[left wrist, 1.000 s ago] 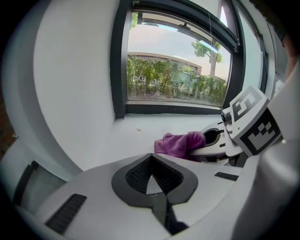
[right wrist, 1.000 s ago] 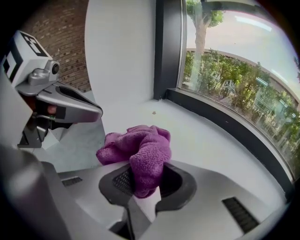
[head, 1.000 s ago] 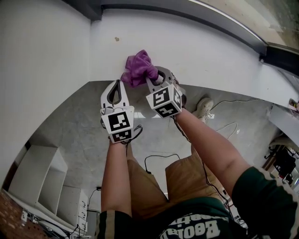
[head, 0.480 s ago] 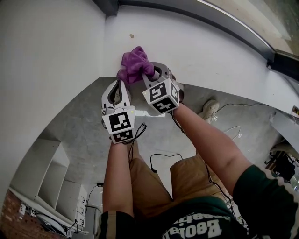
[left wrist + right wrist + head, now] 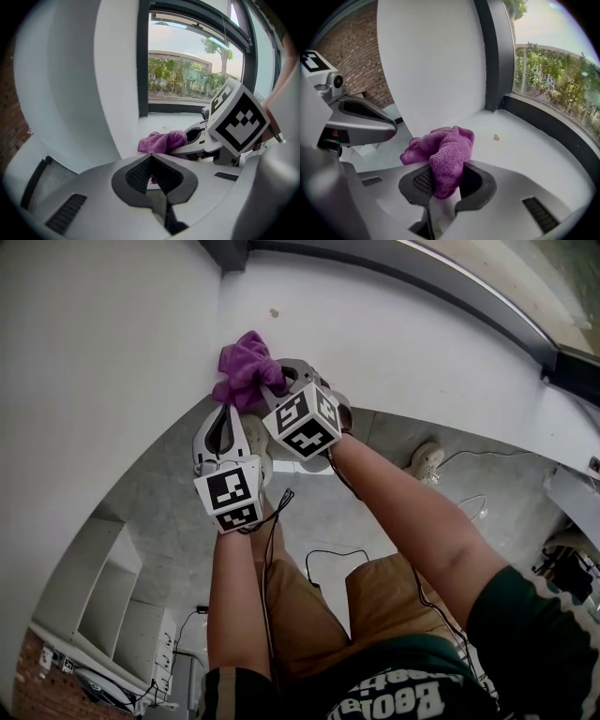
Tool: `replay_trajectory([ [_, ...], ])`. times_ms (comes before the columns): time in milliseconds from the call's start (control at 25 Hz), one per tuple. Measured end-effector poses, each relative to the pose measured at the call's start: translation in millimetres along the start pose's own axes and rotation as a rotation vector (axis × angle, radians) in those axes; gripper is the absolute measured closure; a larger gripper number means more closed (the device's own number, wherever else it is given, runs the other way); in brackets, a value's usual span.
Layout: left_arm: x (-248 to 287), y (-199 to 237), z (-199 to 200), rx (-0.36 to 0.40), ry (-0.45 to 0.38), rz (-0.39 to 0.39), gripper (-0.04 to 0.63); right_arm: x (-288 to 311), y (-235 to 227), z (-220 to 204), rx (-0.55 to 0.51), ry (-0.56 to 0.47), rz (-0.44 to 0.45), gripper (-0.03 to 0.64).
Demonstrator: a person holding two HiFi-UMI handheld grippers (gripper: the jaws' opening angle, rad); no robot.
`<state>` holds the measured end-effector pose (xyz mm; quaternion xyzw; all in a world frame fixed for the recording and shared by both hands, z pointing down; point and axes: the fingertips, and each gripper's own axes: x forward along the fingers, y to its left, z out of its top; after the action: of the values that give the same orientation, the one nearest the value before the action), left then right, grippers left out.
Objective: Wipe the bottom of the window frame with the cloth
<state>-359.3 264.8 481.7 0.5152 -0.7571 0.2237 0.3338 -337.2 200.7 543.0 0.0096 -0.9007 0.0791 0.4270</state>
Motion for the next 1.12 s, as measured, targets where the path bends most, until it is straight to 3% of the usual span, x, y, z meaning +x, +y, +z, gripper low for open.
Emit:
replay_trajectory([
  [520,-4.2,11.7,12.3,-0.035,-0.029,0.018,0.589,18.0,12.4,19.5,-0.111,-0.008,0.143,0.526],
  [1120,22.0,-4.5,55.0,-0.022,-0.068,-0.016,0.589,28.2,-42.2,47.8,-0.194,-0.032,0.098,0.526],
])
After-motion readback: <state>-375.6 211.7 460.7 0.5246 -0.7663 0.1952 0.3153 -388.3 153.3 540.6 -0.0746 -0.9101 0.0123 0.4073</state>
